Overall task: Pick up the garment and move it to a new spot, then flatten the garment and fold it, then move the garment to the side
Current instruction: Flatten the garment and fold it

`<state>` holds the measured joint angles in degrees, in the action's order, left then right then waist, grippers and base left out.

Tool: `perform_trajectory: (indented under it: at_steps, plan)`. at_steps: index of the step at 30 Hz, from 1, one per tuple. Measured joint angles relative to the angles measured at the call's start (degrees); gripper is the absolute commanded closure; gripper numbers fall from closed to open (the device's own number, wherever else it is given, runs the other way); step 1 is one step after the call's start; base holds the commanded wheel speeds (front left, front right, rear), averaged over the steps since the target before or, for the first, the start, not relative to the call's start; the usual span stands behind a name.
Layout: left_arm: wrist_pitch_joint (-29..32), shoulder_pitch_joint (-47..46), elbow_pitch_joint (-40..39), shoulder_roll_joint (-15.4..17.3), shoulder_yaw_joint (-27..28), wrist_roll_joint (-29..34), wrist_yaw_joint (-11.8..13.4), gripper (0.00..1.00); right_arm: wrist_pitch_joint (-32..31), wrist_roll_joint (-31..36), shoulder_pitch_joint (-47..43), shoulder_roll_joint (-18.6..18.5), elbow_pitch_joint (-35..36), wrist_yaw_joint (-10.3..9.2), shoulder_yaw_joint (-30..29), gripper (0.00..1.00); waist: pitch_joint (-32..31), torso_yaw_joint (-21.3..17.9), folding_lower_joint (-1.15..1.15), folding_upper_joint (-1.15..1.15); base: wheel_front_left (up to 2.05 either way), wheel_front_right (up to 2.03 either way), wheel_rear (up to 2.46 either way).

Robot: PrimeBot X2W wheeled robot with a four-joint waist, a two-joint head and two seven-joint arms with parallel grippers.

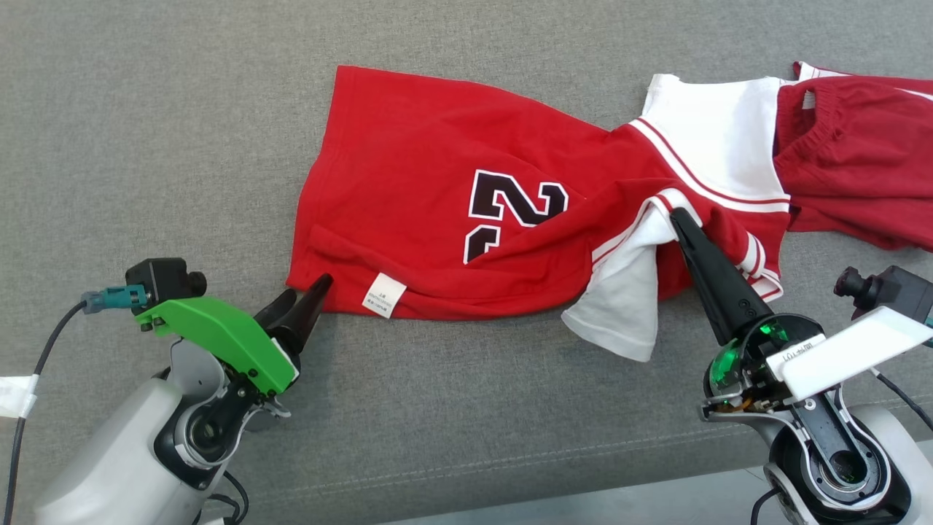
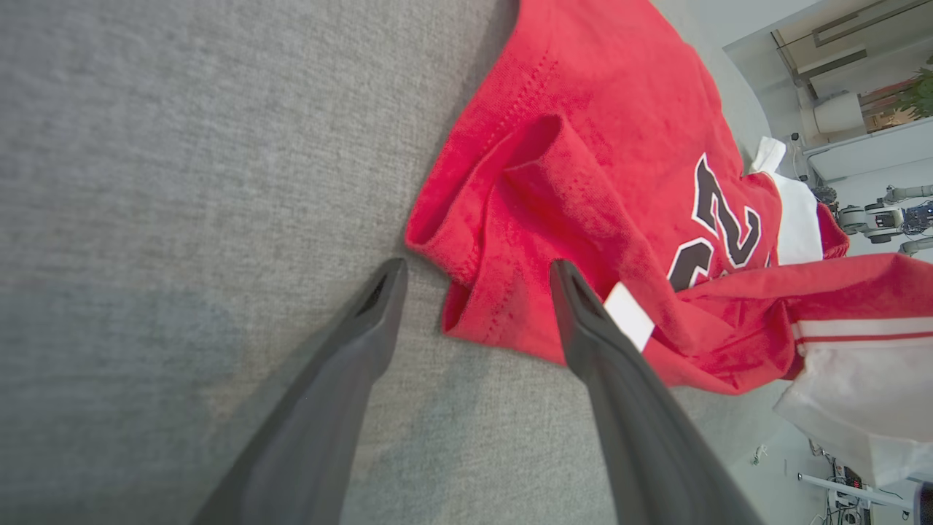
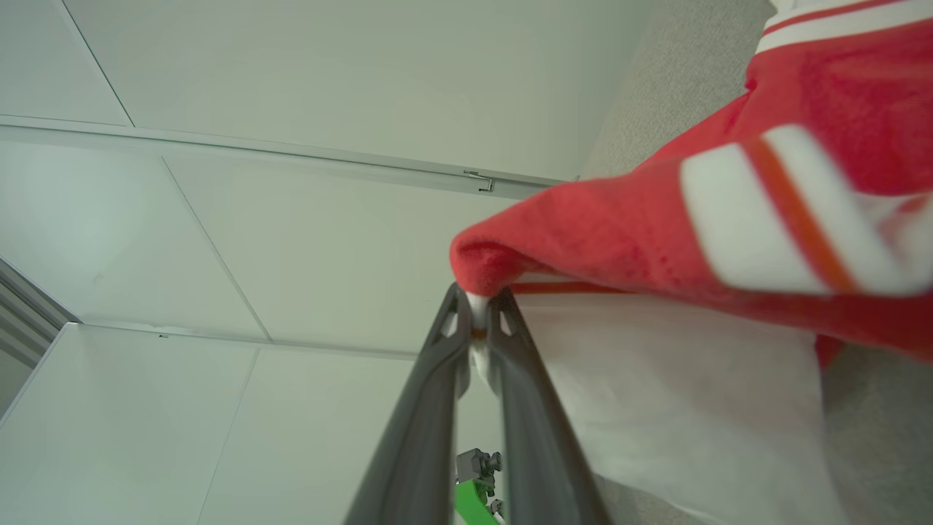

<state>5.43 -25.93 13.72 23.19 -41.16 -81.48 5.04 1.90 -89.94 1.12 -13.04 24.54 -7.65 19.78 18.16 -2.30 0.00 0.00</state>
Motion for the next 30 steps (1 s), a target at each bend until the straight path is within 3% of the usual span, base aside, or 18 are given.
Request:
perform_trajectory:
  at_steps: [6, 7, 9, 23, 30]
  plan:
    - [0.15, -0.01, -0.01, -0.14, -0.58, -0.01, -0.49, 0.04, 0.0, 0.12, 0.01, 0.15, -0.27, 0.0, -0.09, 1.0, -0.02, -0.32, 0.0, 0.0, 0.0, 0.0, 0.0]
    - [0.26, 0.0, -0.04, -0.21, -0.69, -0.03, -0.52, 0.44, 0.01, 0.12, 0.01, 0.21, -0.32, 0.0, -0.12, 1.0, -0.07, -0.34, 0.0, 0.0, 0.0, 0.0, 0.0]
    - [0.59, 0.02, -0.3, -0.32, -0.91, -0.21, -1.0, 1.0, 0.01, 0.12, 0.01, 0.23, -0.46, 0.0, -0.16, 1.0, -0.18, -0.32, 0.0, 0.0, 0.0, 0.0, 0.0]
    - [-2.16, 0.53, -7.95, -1.66, 3.35, -4.01, -4.1, 1.0, 0.18, 0.16, -0.06, 0.12, -1.26, 0.0, -1.04, 1.0, -1.65, 1.27, 0.0, 0.0, 0.0, 0.0, 0.0]
    - [-4.09, 1.31, -13.05, 0.75, 6.14, -3.99, -4.24, 1.0, 0.16, 0.16, -0.12, 0.13, -1.44, 0.0, -0.53, 1.0, -2.68, 2.38, 0.0, 0.0, 0.0, 0.0, 0.0]
